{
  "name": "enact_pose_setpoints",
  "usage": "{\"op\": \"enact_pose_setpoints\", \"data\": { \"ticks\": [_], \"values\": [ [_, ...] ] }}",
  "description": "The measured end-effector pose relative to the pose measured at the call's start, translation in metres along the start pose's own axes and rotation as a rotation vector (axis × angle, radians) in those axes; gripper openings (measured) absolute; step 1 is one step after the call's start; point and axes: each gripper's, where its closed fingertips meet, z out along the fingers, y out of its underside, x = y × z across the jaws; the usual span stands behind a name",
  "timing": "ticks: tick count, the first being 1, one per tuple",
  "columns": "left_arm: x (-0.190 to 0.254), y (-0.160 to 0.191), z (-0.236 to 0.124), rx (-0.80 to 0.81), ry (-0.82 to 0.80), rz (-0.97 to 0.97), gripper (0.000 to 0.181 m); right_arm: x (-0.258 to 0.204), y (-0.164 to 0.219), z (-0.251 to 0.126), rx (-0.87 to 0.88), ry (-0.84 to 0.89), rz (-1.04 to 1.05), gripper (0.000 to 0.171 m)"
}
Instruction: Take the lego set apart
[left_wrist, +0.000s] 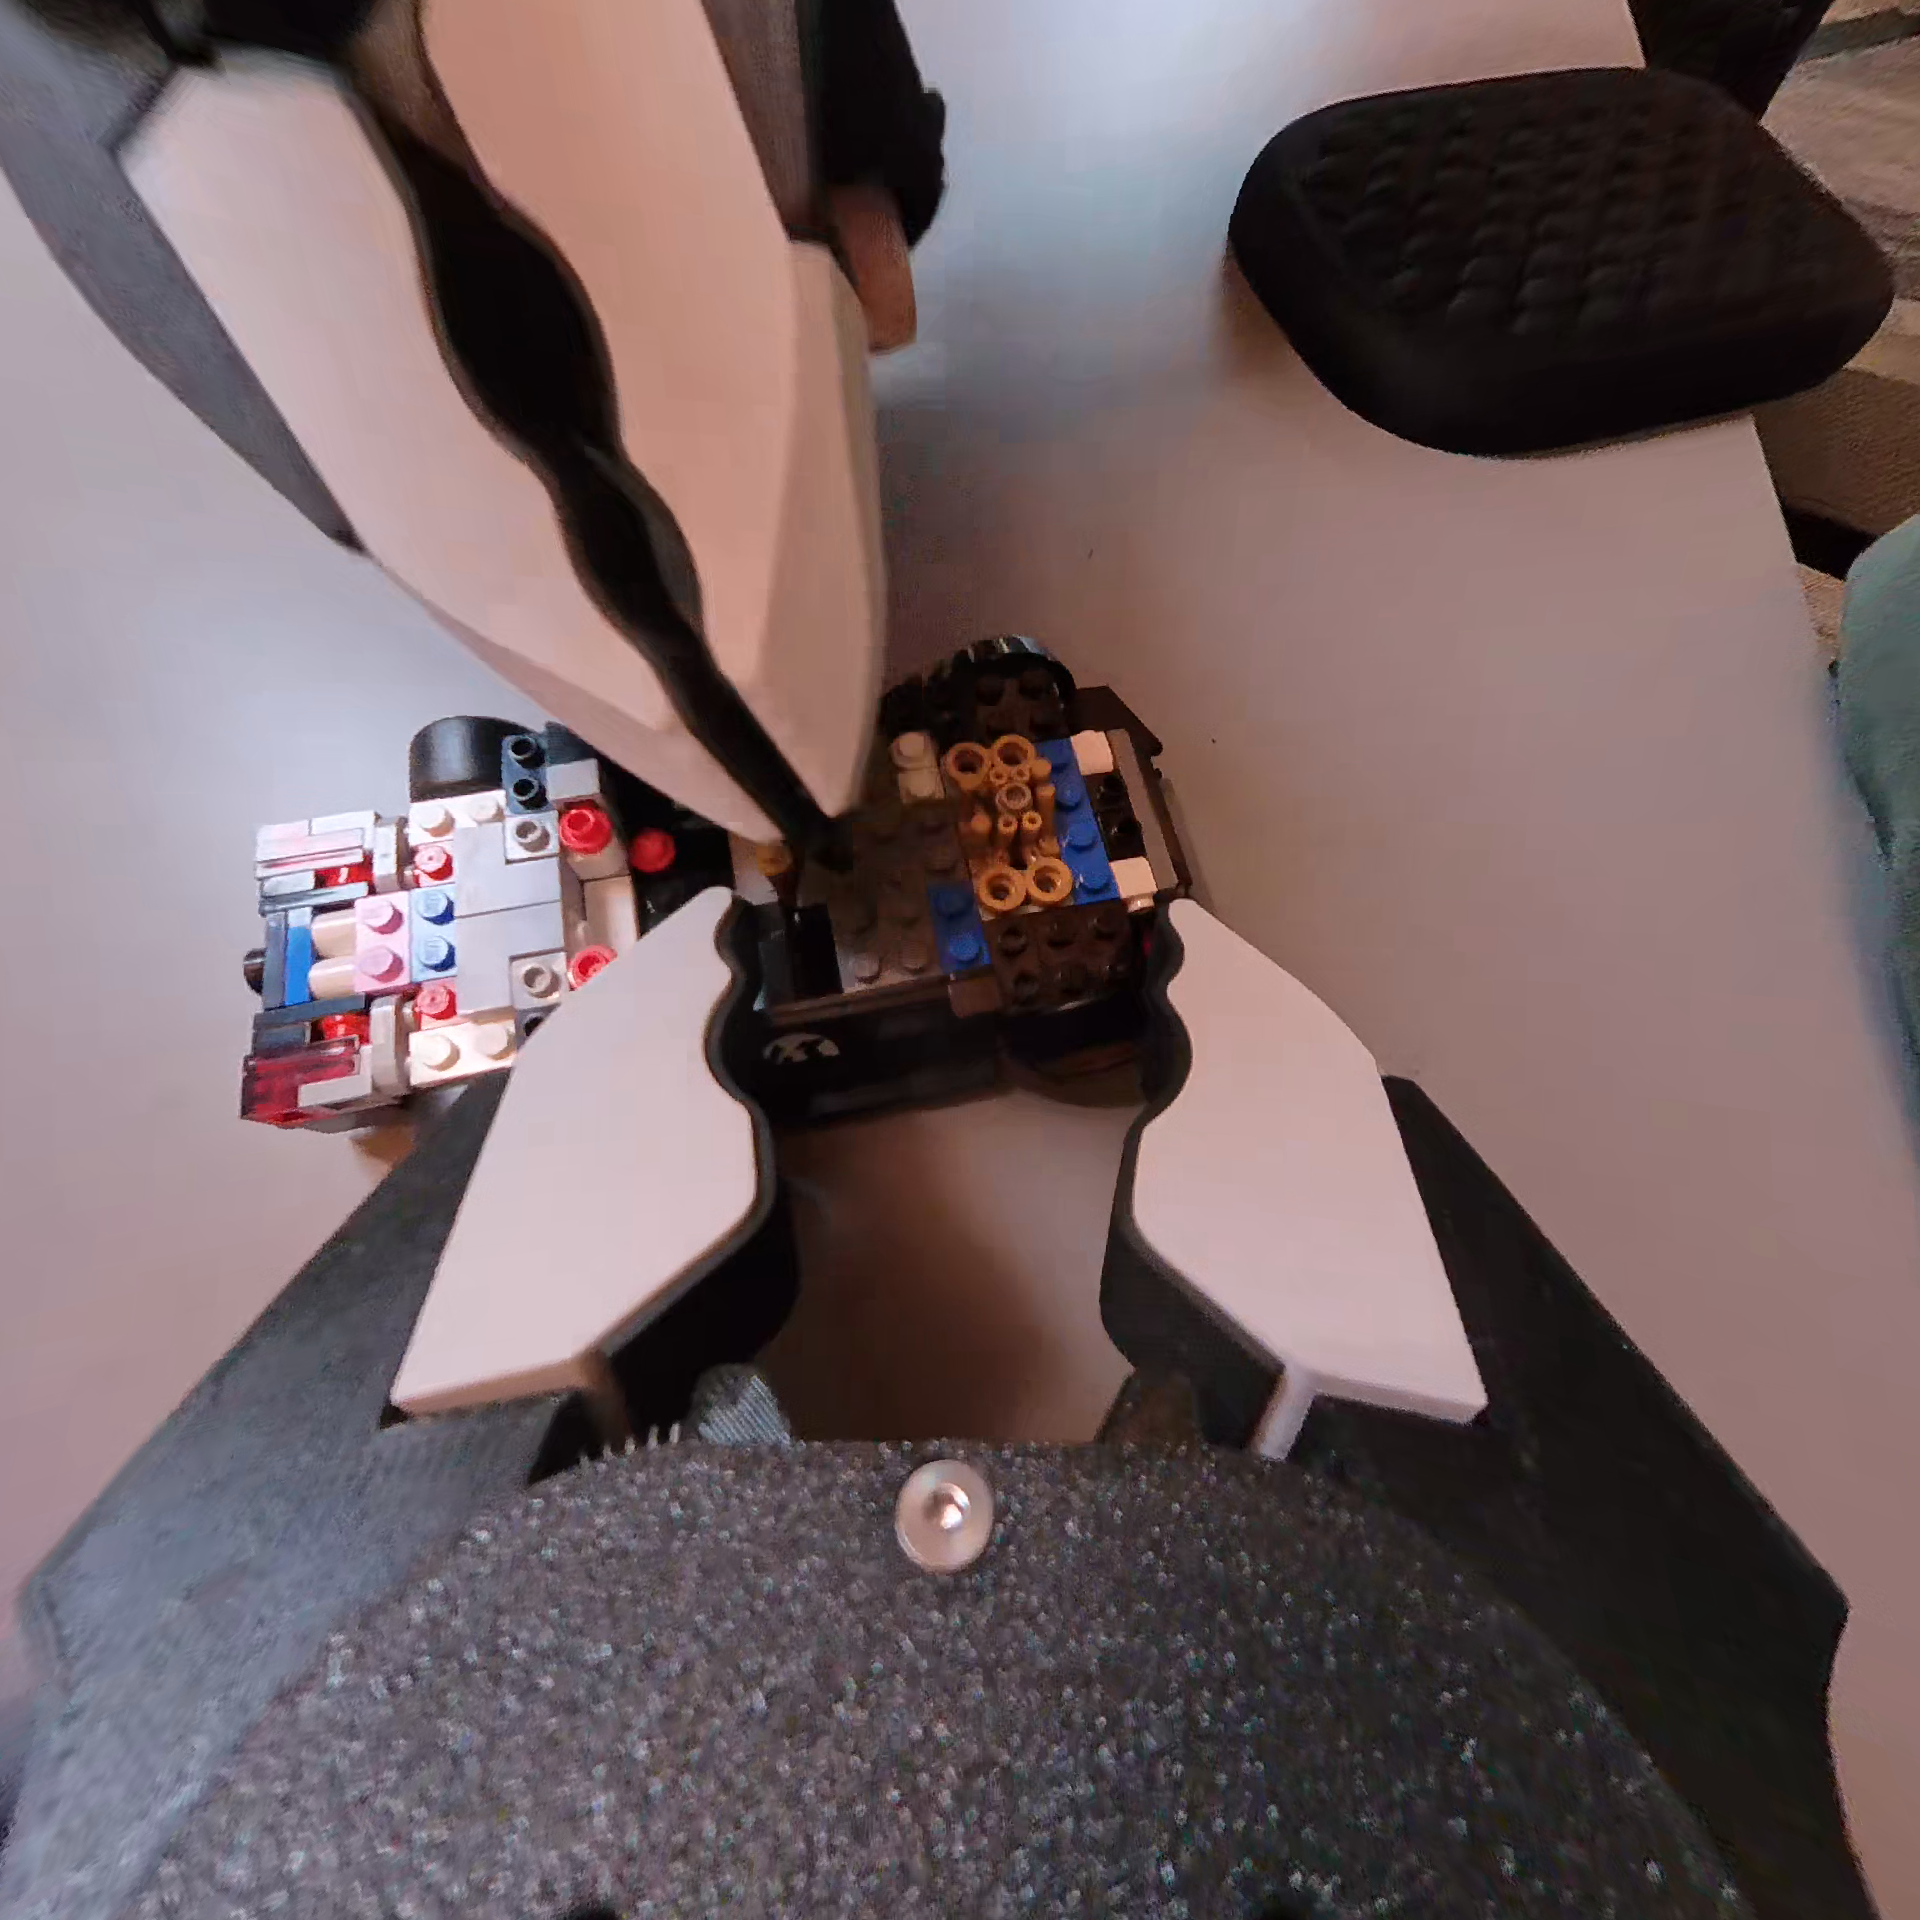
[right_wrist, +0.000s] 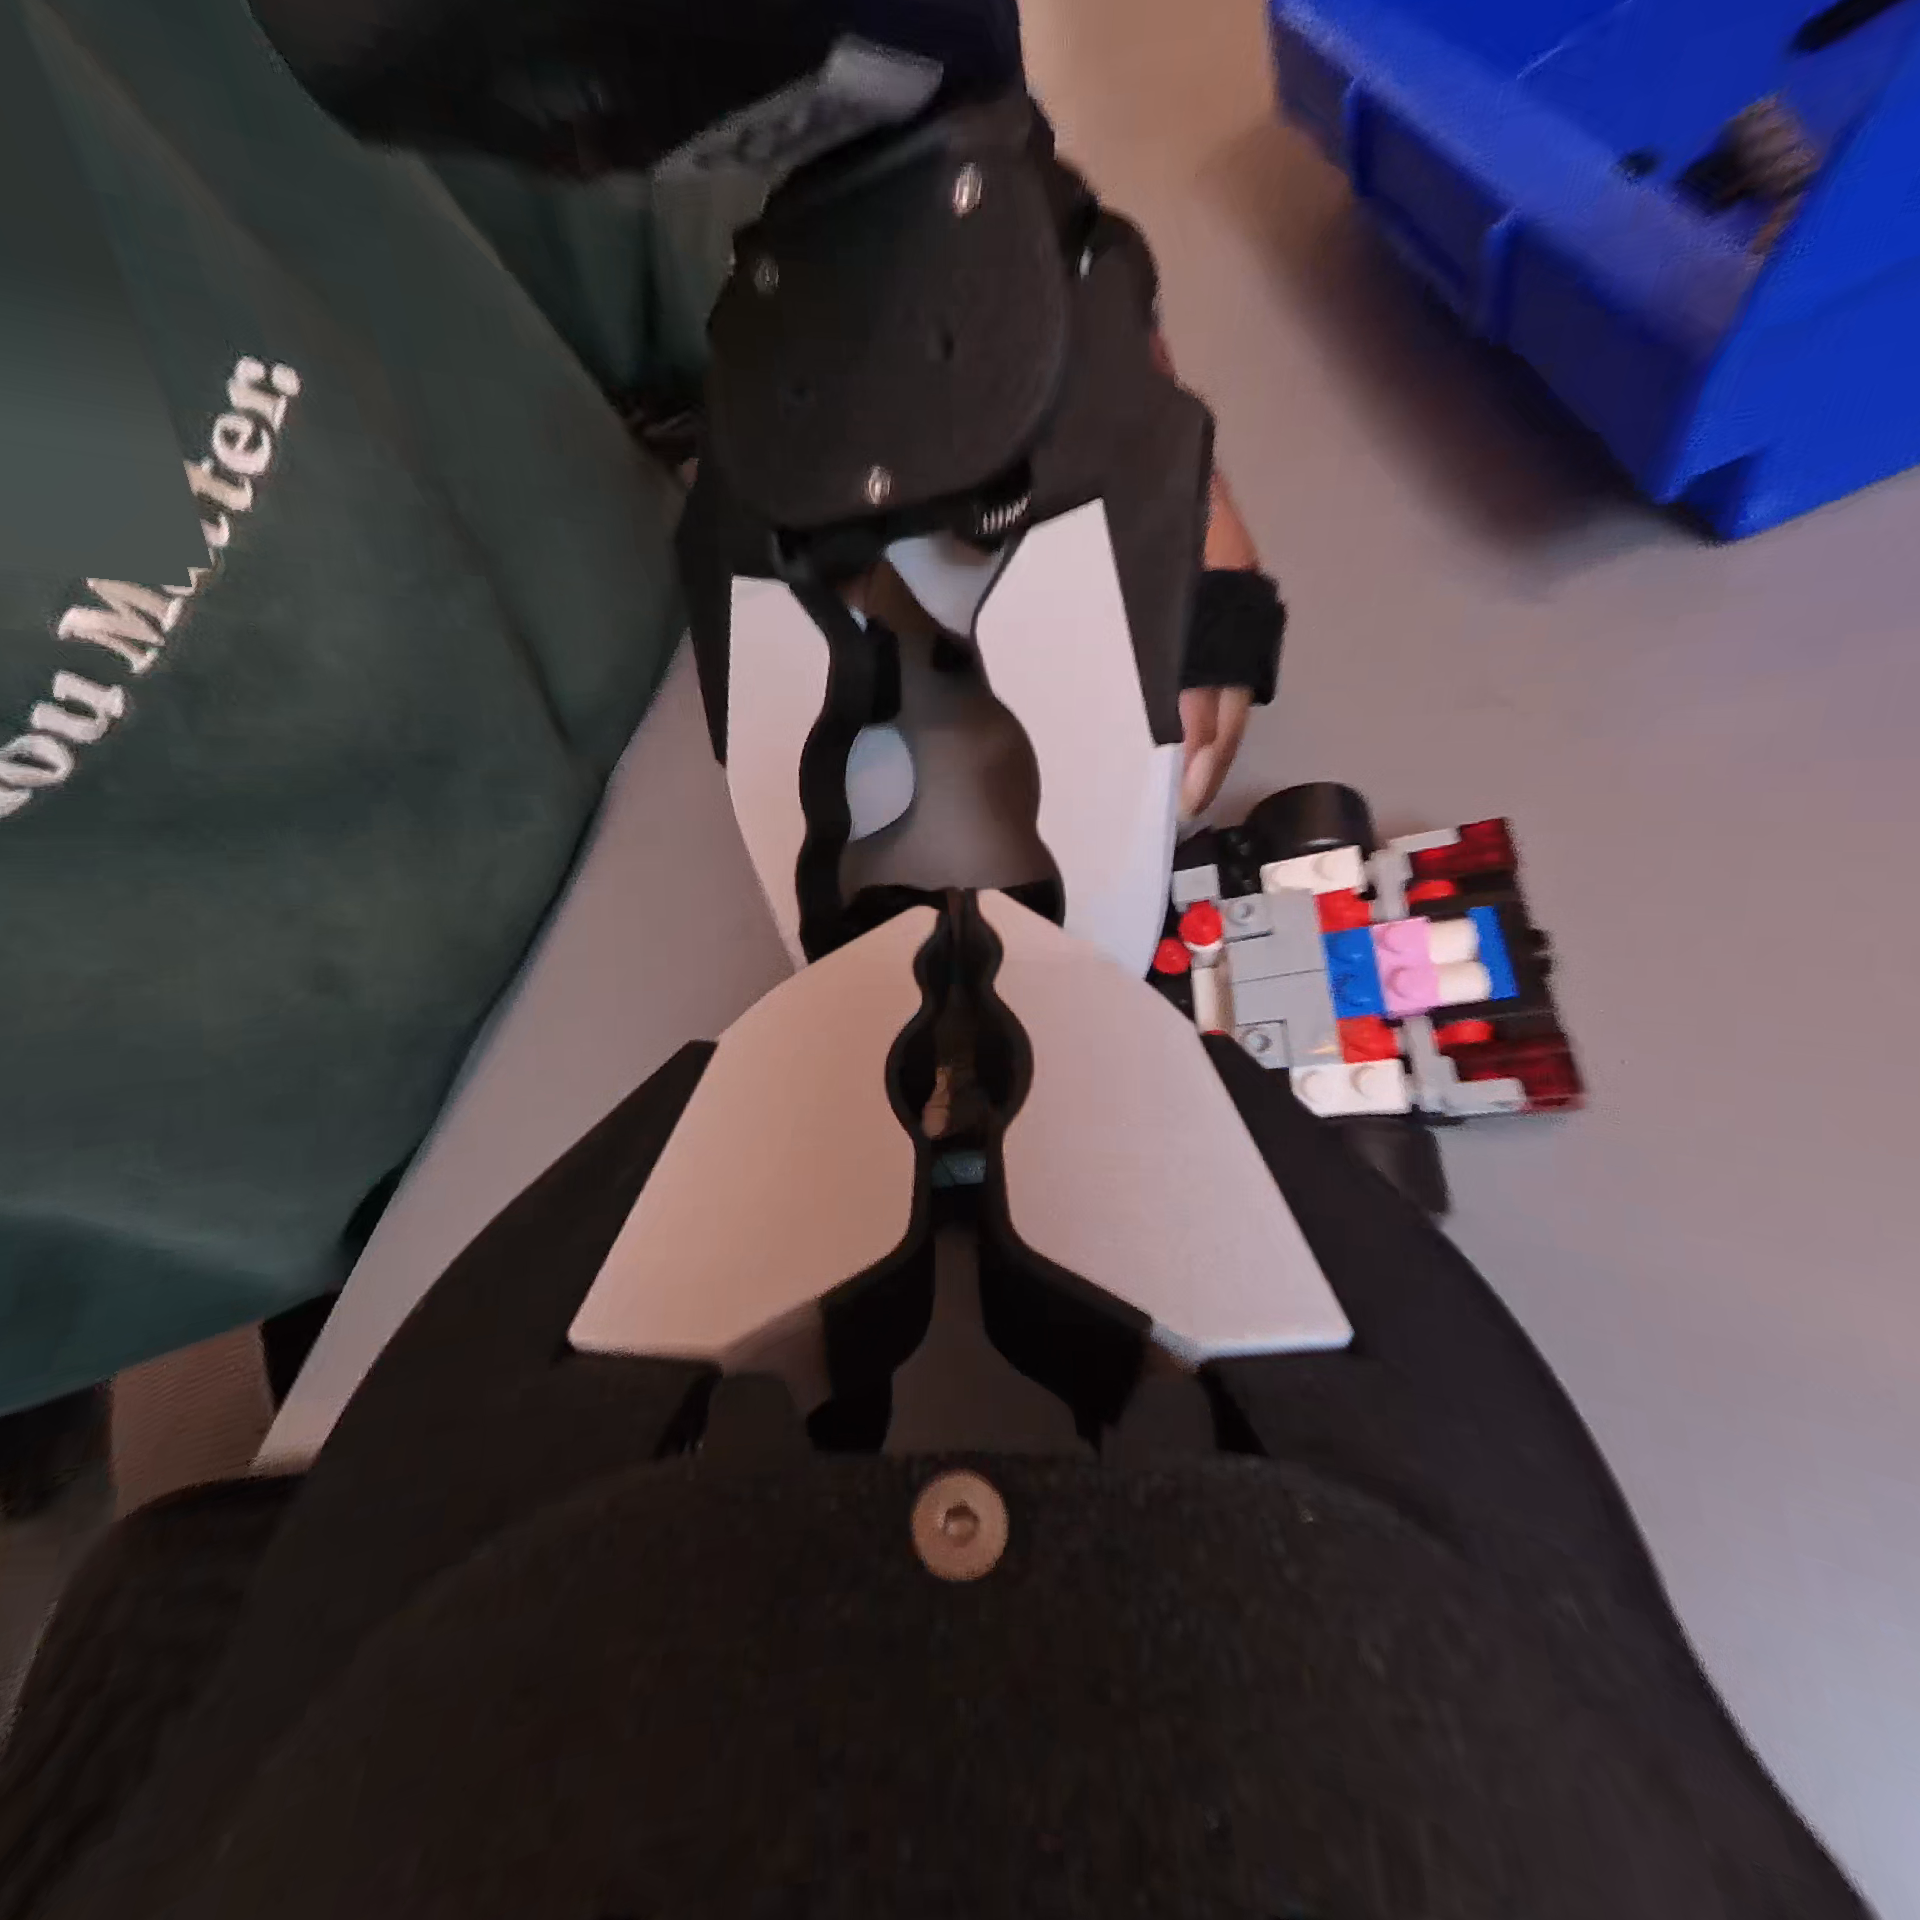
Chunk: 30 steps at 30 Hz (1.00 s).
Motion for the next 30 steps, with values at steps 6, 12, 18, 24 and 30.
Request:
{"op": "enact_pose_setpoints", "data": {
  "ticks": [6, 12, 18, 24, 30],
  "values": [
    [-0.002, -0.004, -0.003, 0.030, 0.011, -0.038, 0.080, -0.006, -0.019, -0.009, -0.010, 0.054, -0.101, 0.002],
    [-0.007, -0.044, -0.036, 0.294, 0.032, -0.117, 0.062, -0.009, -0.041, -0.027, 0.204, 0.155, -0.060, 0.002],
    [-0.011, -0.067, -0.062, 0.460, 0.067, -0.217, 0.020, -0.023, -0.047, -0.025, 0.287, 0.313, -0.105, 0.002],
    [0.005, -0.074, -0.064, 0.454, 0.058, -0.128, 0.003, -0.040, -0.049, -0.019, 0.277, 0.344, -0.108, 0.002],
    [0.012, -0.078, -0.066, 0.458, 0.079, -0.118, 0.004, -0.048, -0.051, -0.019, 0.327, 0.384, -0.074, 0.003]
  ]
}}
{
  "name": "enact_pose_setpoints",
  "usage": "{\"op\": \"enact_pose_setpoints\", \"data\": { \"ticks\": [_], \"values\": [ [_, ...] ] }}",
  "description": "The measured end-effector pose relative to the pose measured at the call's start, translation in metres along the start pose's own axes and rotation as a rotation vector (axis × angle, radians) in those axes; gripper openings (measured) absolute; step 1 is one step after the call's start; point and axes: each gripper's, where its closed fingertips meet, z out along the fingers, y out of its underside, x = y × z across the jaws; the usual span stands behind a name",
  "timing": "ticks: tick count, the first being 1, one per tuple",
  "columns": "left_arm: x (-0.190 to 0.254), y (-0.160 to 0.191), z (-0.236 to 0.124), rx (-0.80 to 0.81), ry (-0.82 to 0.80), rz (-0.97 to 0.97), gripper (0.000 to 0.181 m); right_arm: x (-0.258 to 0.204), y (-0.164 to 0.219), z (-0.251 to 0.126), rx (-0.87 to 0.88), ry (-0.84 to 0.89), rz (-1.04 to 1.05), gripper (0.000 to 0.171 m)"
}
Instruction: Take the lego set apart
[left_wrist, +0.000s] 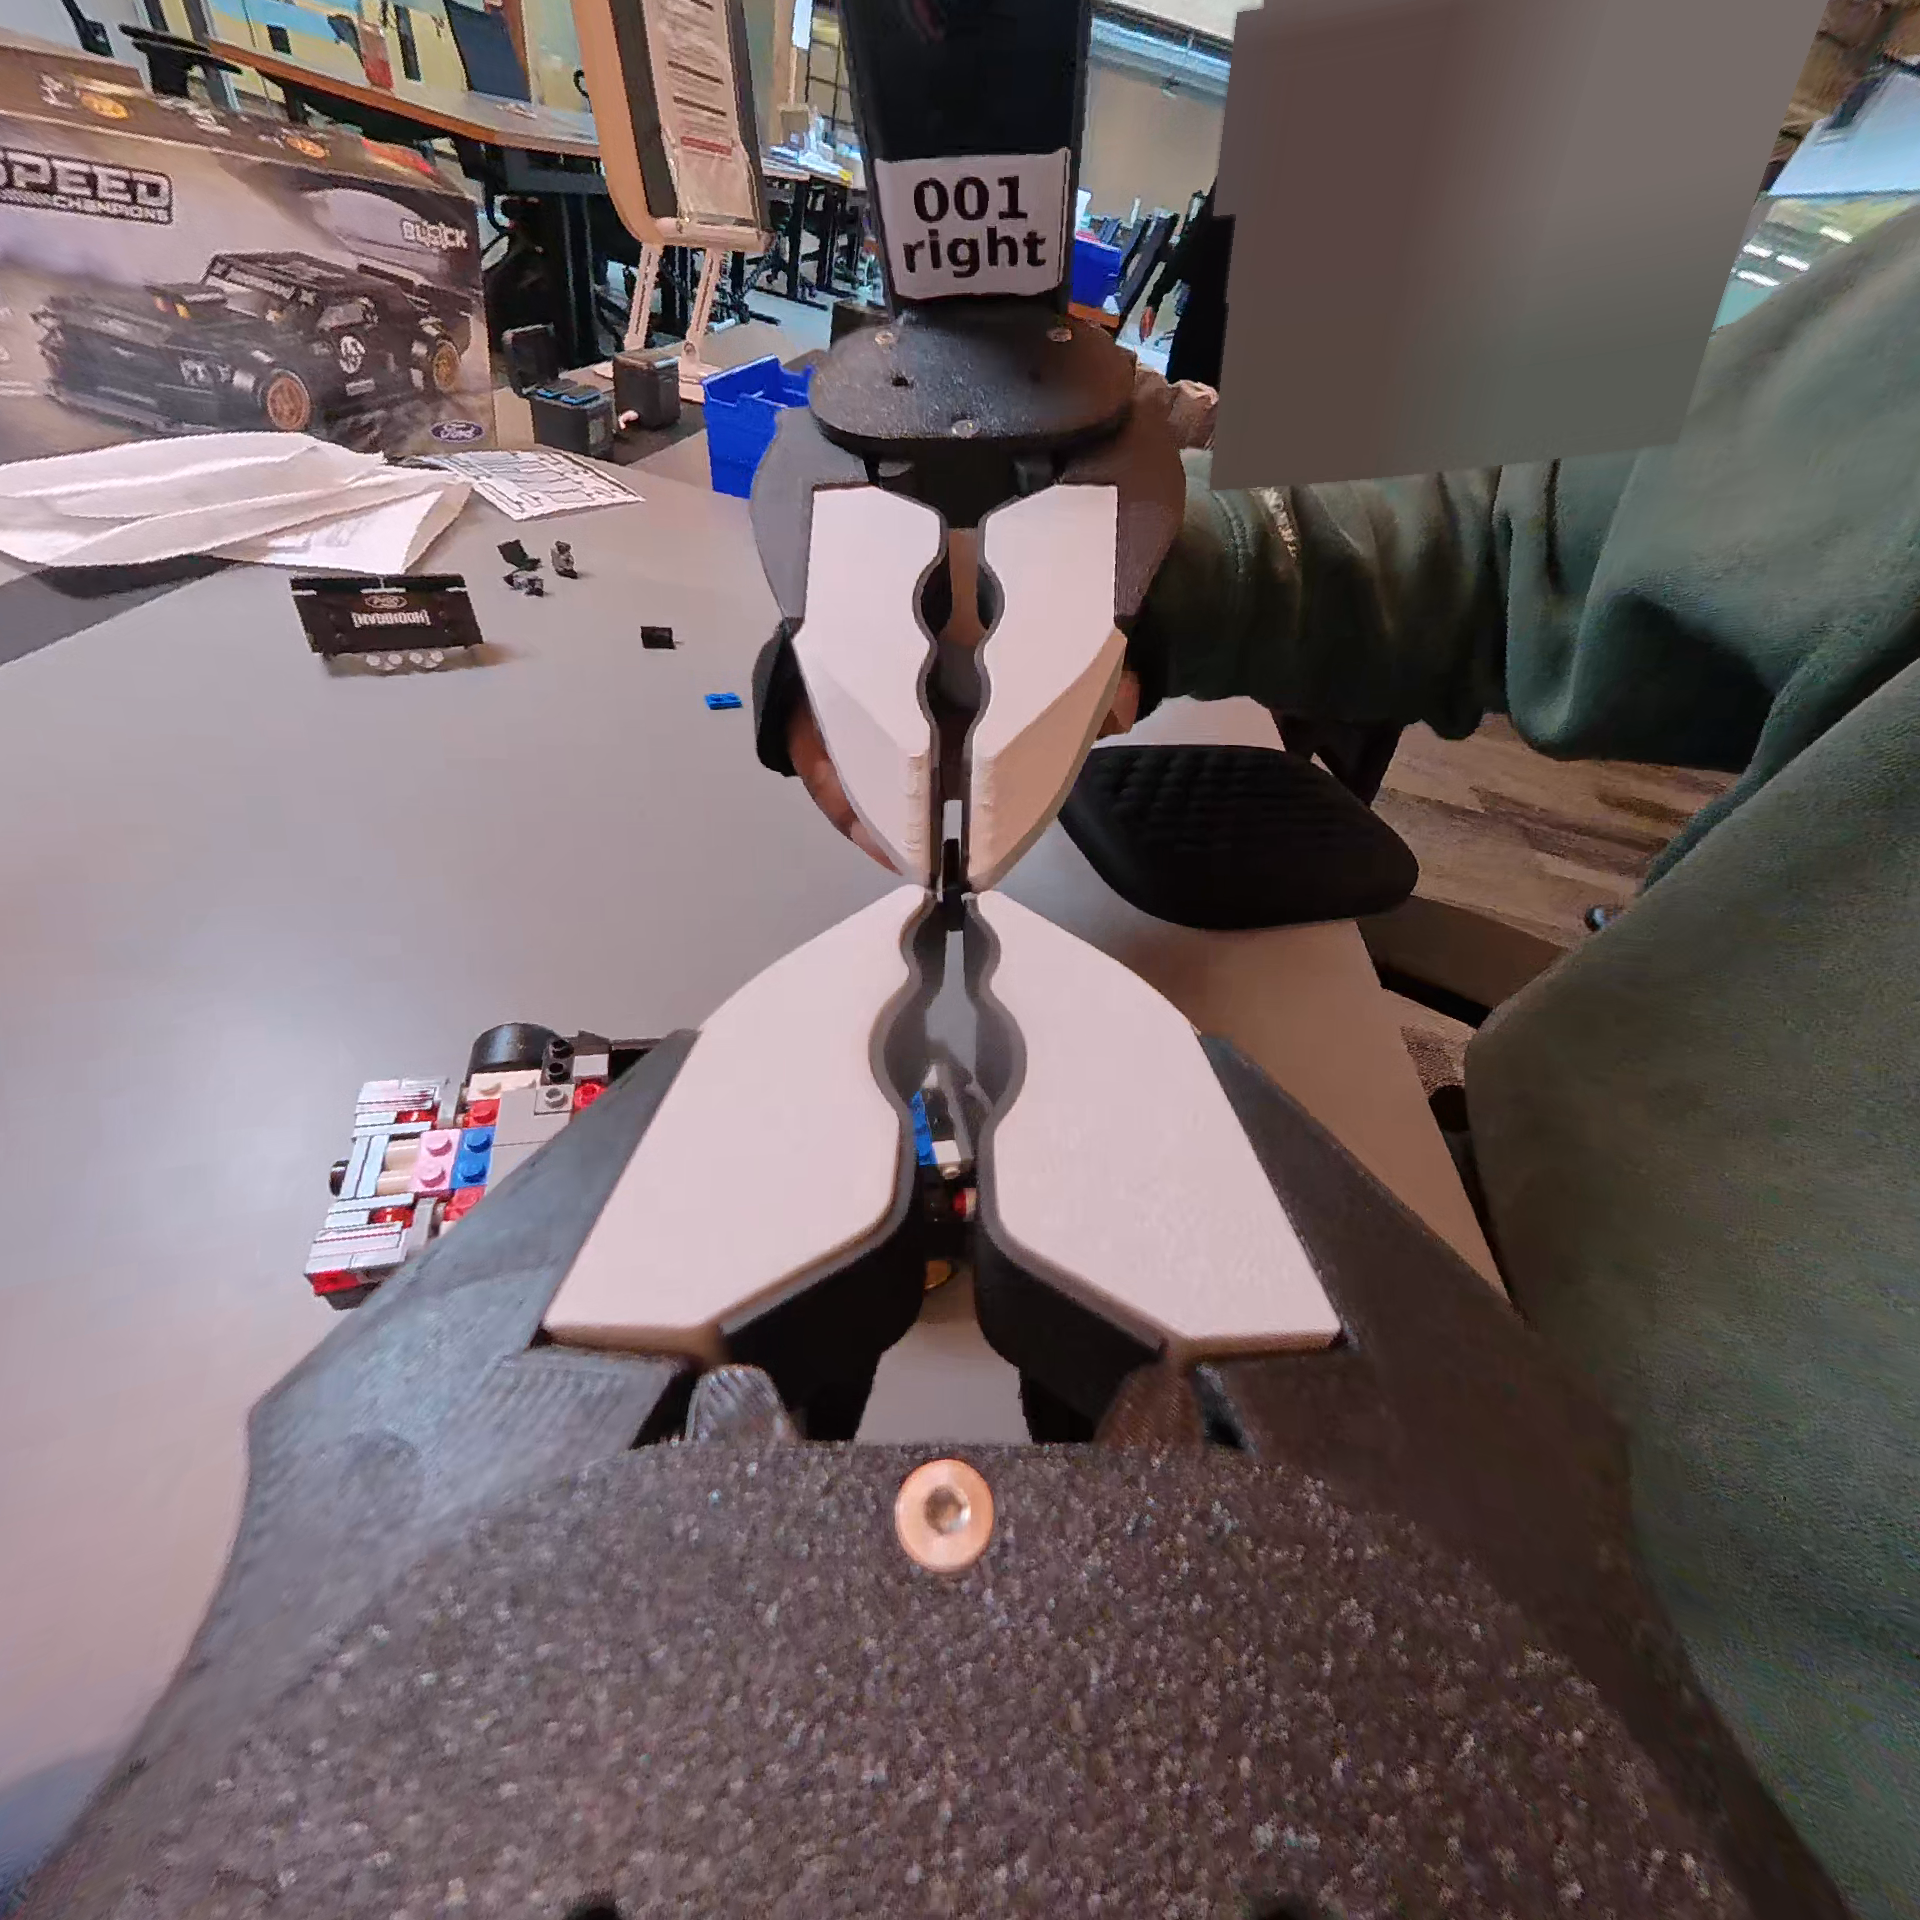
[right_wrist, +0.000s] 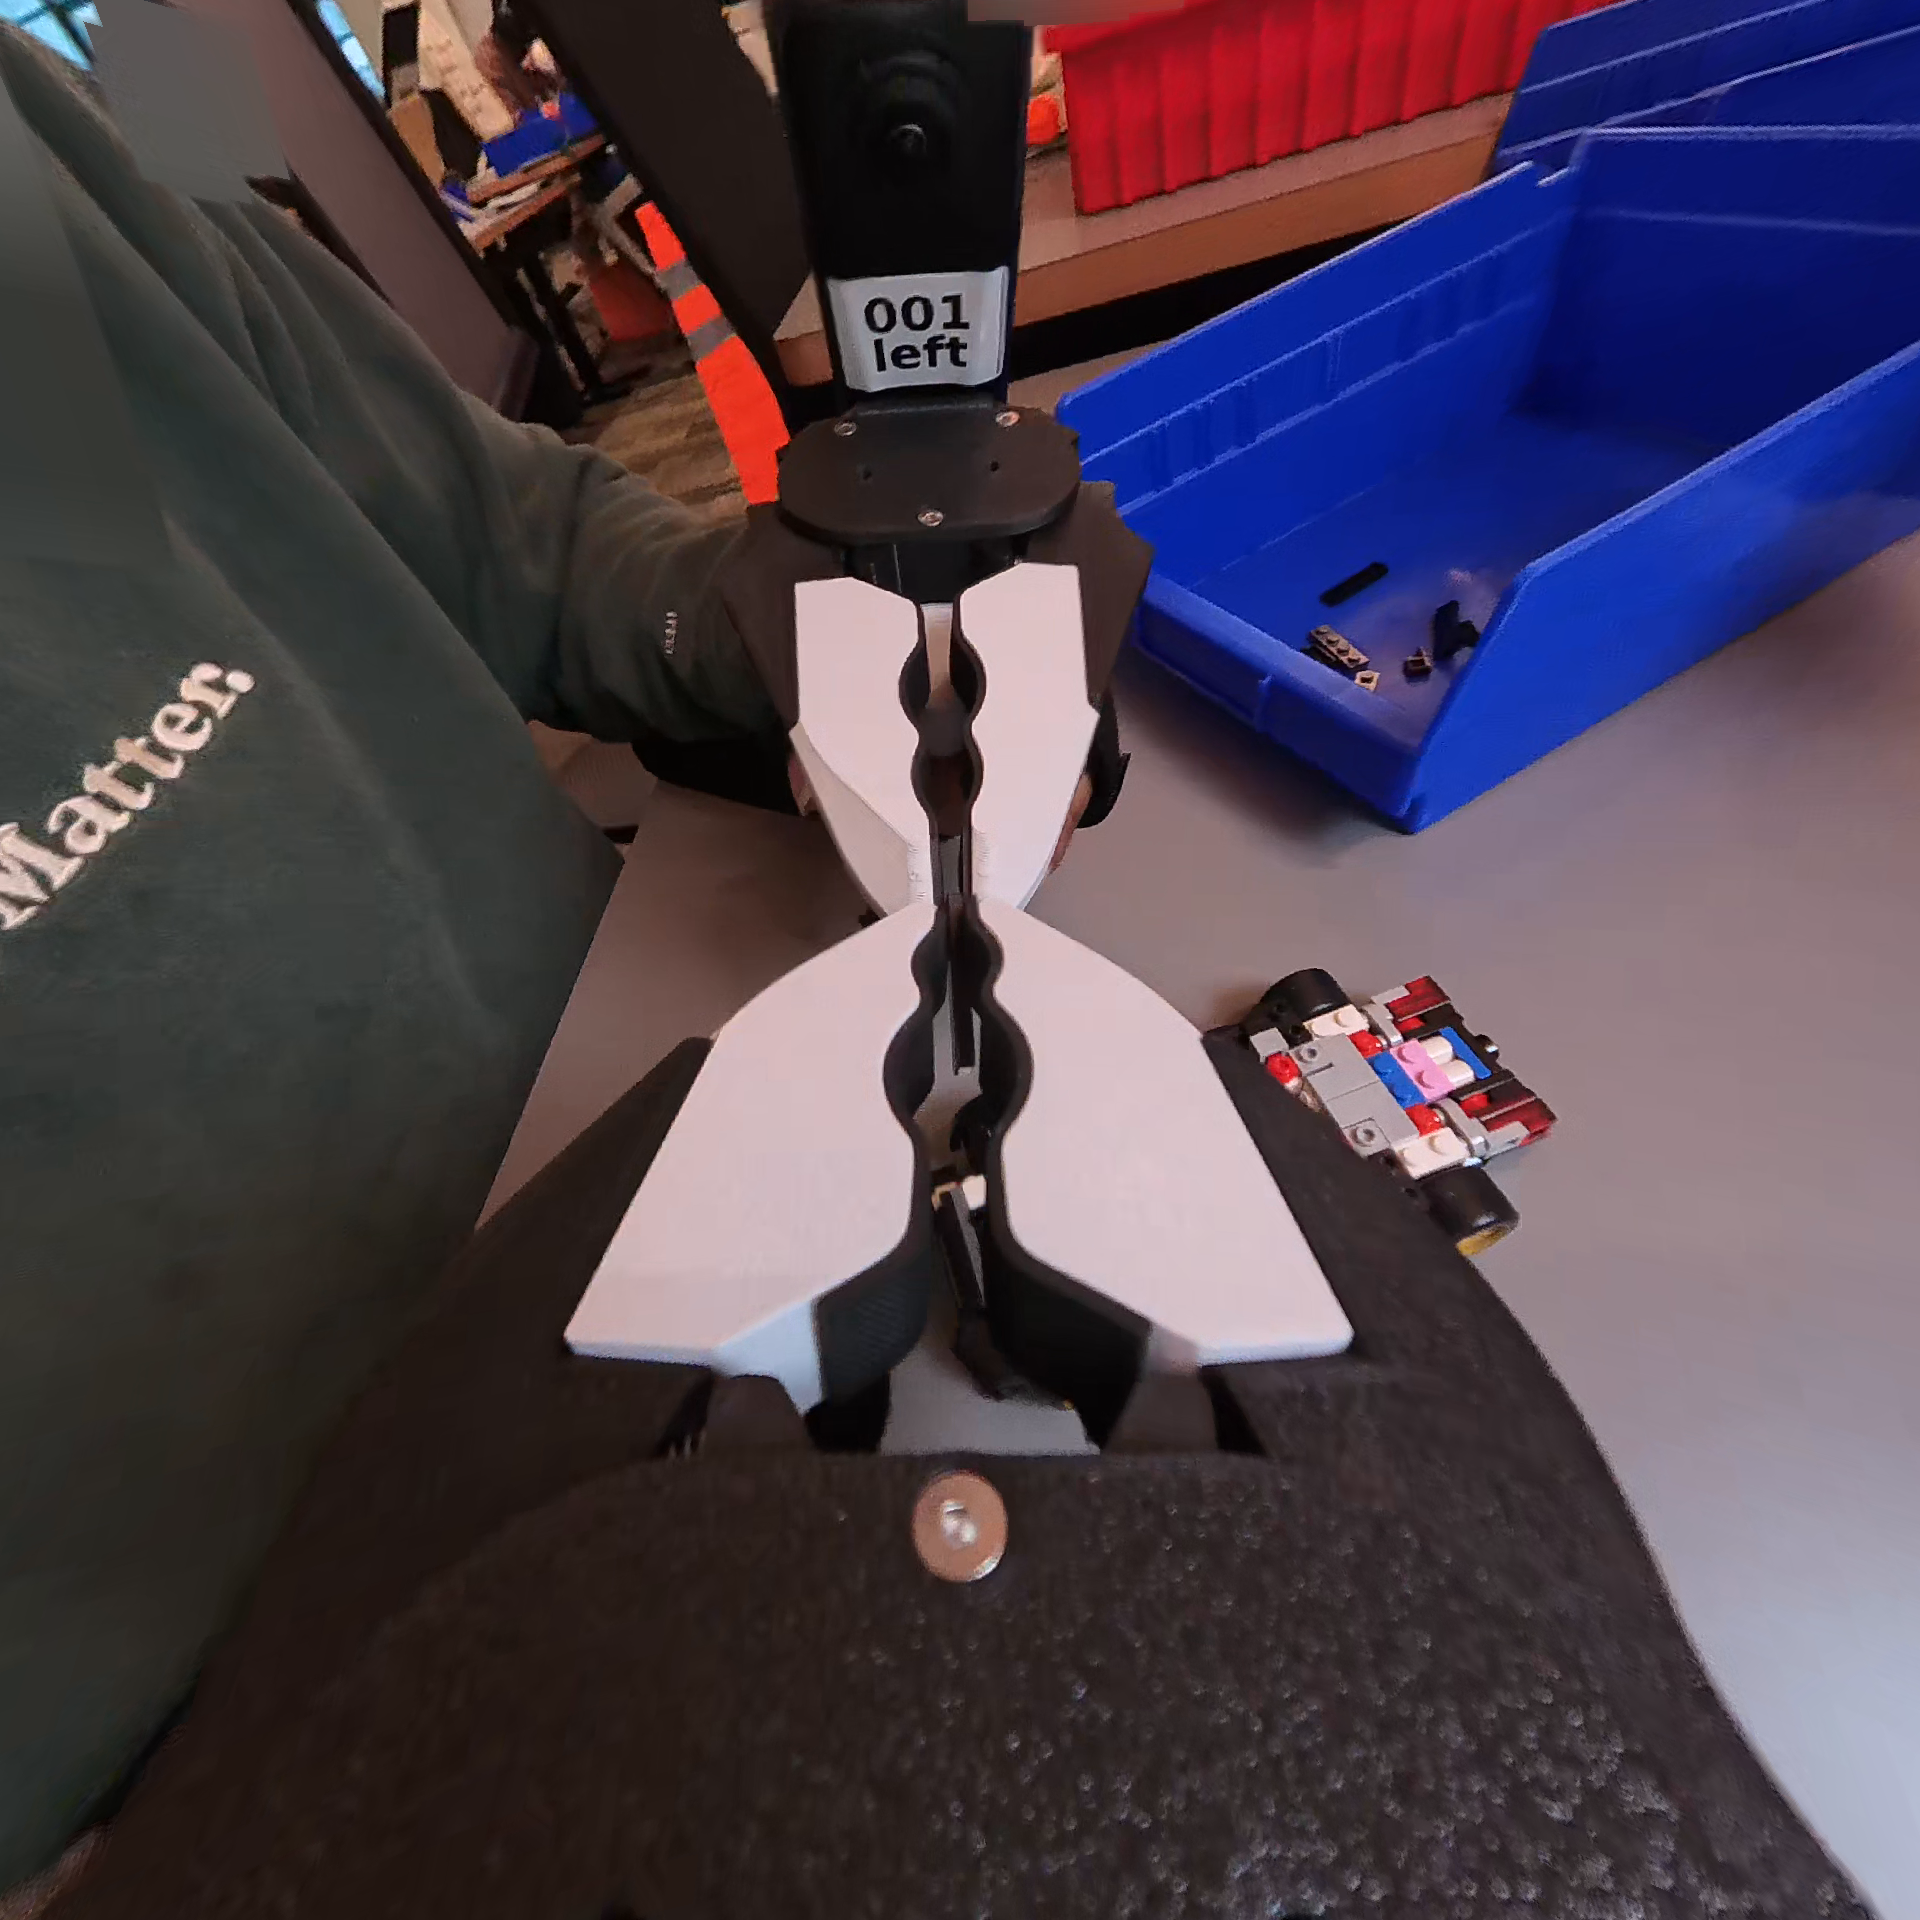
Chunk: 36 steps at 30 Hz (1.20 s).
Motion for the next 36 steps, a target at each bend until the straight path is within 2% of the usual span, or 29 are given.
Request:
{"op": "enact_pose_setpoints", "data": {
  "ticks": [2, 5, 8, 11, 13, 16, 19, 23, 30, 33, 36],
  "values": [
    [-0.001, -0.003, -0.002, 0.012, -0.007, 0.006, 0.004, 0.001, -0.005, -0.002, 0.046, 0.028, 0.018, 0.014],
    [-0.014, -0.012, -0.014, 0.028, -0.099, 0.070, 0.004, 0.009, -0.021, -0.016, 0.185, 0.100, 0.025, 0.023],
    [-0.050, -0.028, -0.045, 0.045, -0.325, 0.140, 0.003, 0.026, -0.021, -0.035, 0.269, 0.209, 0.025, 0.027],
    [-0.093, -0.034, -0.089, 0.025, -0.613, 0.193, 0.003, 0.047, -0.005, -0.052, 0.303, 0.306, 0.053, 0.030],
    [-0.115, -0.028, -0.112, -0.001, -0.744, 0.182, 0.003, 0.057, 0.007, -0.060, 0.341, 0.340, 0.097, 0.029],
    [-0.137, -0.012, -0.133, -0.050, -0.866, 0.131, 0.004, 0.067, 0.022, -0.067, 0.409, 0.395, 0.146, 0.026],
    [-0.152, 0.003, -0.148, -0.115, -0.974, 0.124, 0.004, 0.067, 0.025, -0.068, 0.403, 0.429, 0.143, 0.025],
    [-0.163, 0.012, -0.159, -0.169, -1.038, 0.084, 0.004, 0.067, 0.033, -0.063, 0.346, 0.463, 0.099, 0.025],
    [-0.157, 0.034, -0.165, -0.269, -1.029, 0.014, 0.004, 0.082, 0.038, -0.060, 0.303, 0.545, 0.085, 0.025],
    [-0.156, 0.044, -0.166, -0.314, -1.029, -0.002, 0.017, 0.087, 0.037, -0.062, 0.292, 0.589, 0.062, 0.024],
    [-0.154, 0.040, -0.168, -0.288, -1.048, 0.016, 0.031, 0.090, 0.037, -0.063, 0.299, 0.603, 0.072, 0.024]
  ]
}}
